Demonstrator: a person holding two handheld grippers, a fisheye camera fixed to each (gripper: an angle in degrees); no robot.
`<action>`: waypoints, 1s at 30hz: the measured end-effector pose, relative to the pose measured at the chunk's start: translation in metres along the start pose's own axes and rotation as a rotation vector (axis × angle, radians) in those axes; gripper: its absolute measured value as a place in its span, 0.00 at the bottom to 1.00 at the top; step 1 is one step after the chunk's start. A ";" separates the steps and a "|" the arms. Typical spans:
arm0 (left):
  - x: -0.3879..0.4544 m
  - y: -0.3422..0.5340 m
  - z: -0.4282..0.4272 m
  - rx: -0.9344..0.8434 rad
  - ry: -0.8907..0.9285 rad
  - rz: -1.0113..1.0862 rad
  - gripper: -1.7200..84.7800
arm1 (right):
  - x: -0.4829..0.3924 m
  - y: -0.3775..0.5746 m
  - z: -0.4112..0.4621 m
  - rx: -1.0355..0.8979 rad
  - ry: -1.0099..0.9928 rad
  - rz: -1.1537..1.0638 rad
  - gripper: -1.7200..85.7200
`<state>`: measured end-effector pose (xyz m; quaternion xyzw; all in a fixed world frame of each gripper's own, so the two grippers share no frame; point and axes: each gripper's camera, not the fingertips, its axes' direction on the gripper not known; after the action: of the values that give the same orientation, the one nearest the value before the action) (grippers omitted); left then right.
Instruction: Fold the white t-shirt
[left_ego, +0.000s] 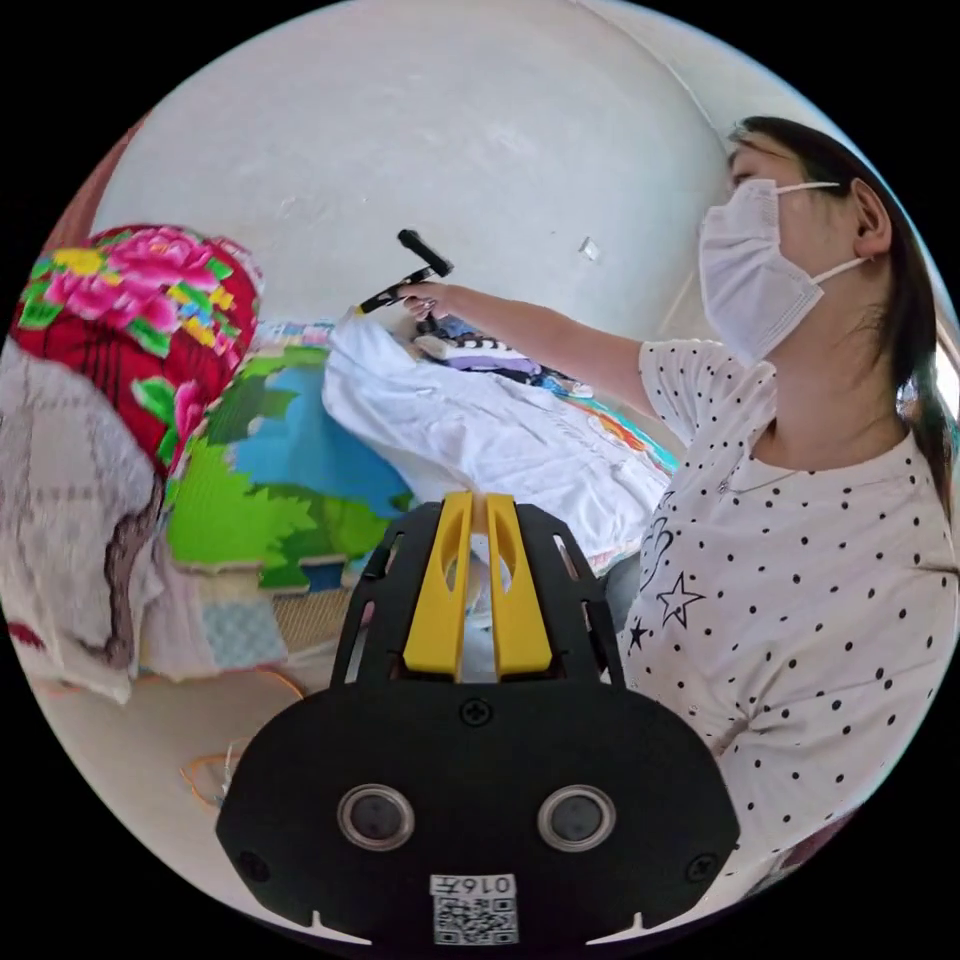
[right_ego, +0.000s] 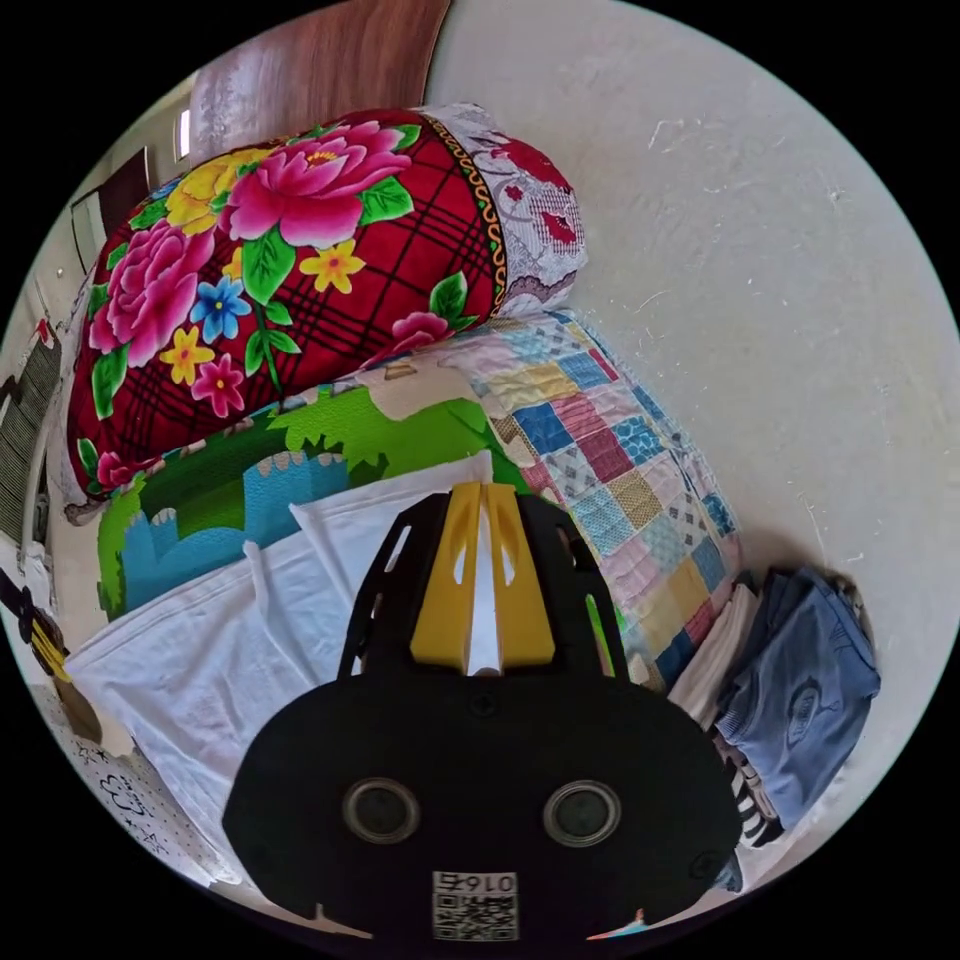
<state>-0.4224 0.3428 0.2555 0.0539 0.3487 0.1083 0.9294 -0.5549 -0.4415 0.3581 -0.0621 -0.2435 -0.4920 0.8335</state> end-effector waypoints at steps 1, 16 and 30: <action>0.007 -0.012 0.002 -0.003 0.016 0.014 0.01 | 0.009 0.009 -0.012 0.004 0.004 -0.001 0.02; 0.276 -0.286 0.186 -0.284 0.423 0.542 0.01 | 0.161 0.247 -0.161 0.016 0.176 0.192 0.02; 0.512 -0.329 0.364 -0.594 0.382 0.716 0.01 | 0.287 0.566 -0.185 -0.089 0.157 0.559 0.02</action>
<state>0.2475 0.1371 0.1452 -0.1175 0.4263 0.5227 0.7288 0.1044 -0.4443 0.4072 -0.1249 -0.1298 -0.2566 0.9496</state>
